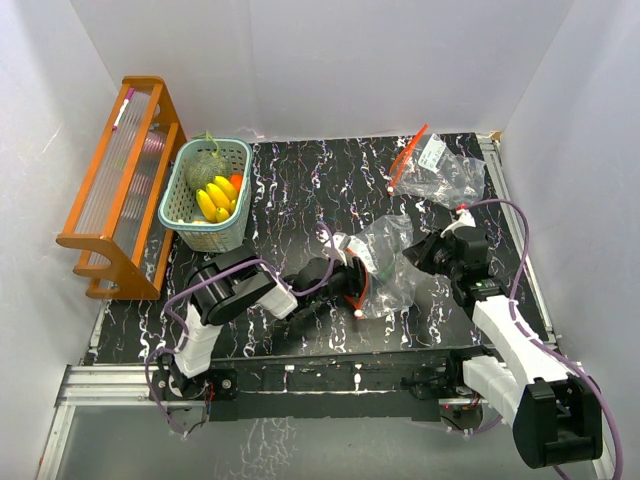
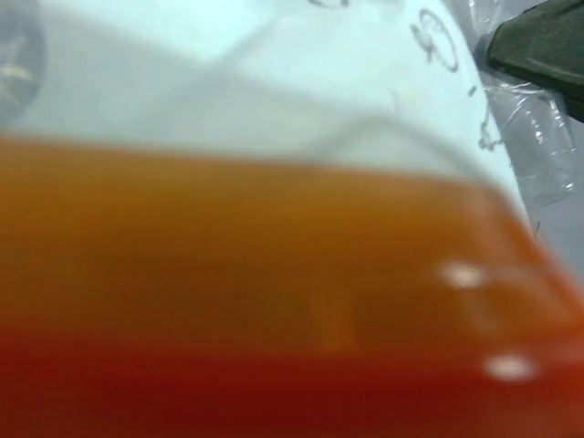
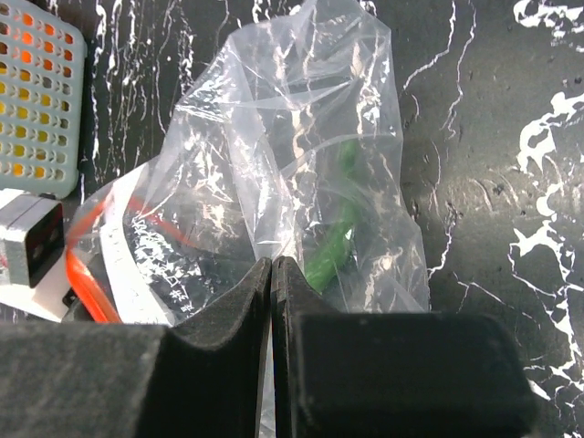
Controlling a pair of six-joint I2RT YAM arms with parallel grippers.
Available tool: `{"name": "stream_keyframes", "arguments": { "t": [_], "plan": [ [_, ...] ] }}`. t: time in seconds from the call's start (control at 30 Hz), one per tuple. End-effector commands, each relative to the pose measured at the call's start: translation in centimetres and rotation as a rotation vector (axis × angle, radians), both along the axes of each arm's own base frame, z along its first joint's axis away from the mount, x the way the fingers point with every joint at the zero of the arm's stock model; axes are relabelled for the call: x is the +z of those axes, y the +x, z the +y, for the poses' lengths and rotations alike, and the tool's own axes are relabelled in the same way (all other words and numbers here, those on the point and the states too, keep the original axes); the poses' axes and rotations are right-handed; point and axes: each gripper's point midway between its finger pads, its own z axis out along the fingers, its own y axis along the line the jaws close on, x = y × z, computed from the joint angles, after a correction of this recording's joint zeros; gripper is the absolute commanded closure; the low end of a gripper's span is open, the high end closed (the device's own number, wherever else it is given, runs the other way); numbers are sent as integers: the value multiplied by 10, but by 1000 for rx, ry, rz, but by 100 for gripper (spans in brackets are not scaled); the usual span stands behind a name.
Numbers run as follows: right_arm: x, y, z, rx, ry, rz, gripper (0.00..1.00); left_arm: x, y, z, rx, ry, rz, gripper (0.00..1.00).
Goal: Open the zip-top bag and remove the fake food
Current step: Pick up the fake vegetable from the zipper food storage bag.
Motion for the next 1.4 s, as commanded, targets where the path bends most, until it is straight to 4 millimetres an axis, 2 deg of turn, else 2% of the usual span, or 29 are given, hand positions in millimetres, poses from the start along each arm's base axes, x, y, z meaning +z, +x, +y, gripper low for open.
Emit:
{"name": "stream_keyframes", "arguments": {
  "t": [0.0, 0.2, 0.33, 0.5, 0.63, 0.73, 0.83, 0.9, 0.97, 1.07, 1.17, 1.2, 1.27, 1.37],
  "plan": [
    [4, 3, 1, 2, 17, -46, 92, -28, -12, 1, -47, 188, -59, 41],
    [1, -2, -1, -14, 22, -43, 92, -42, -27, -10, -101, 352, -154, 41],
    [7, -2, -2, -20, 18, -52, 92, -56, -30, -8, -93, 485, -198, 47],
    [11, -3, -3, -23, 11, -61, 92, -70, -22, 10, -23, 581, -185, 64],
    [8, -5, -5, -31, 3, -59, 92, -75, -22, 12, -25, 604, -176, 82],
    [4, -6, -8, -45, -7, -59, 92, -57, -26, 14, -12, 546, -168, 90],
    [4, -3, -14, -70, -32, -65, 92, -29, -32, 13, -40, 495, -175, 91],
    [5, 1, -19, -89, -58, -73, 92, -10, -35, 17, -62, 469, -175, 92],
    [5, 7, -23, -100, -82, -75, 92, 16, -41, 21, -91, 403, -178, 92],
    [8, 17, -28, -118, -110, -82, 92, 43, -49, 31, -149, 331, -154, 92],
    [18, 29, -36, -145, -140, -106, 92, 69, -52, 52, -159, 225, -82, 91],
    [21, 33, -40, -157, -147, -114, 92, 79, -49, 61, -143, 193, -60, 90],
    [26, 42, -48, -176, -149, -123, 92, 85, -42, 85, -101, 194, -5, 90],
    [29, 56, -58, -194, -134, -124, 92, 113, -32, 116, -41, 165, 3, 90]
  ]
}}
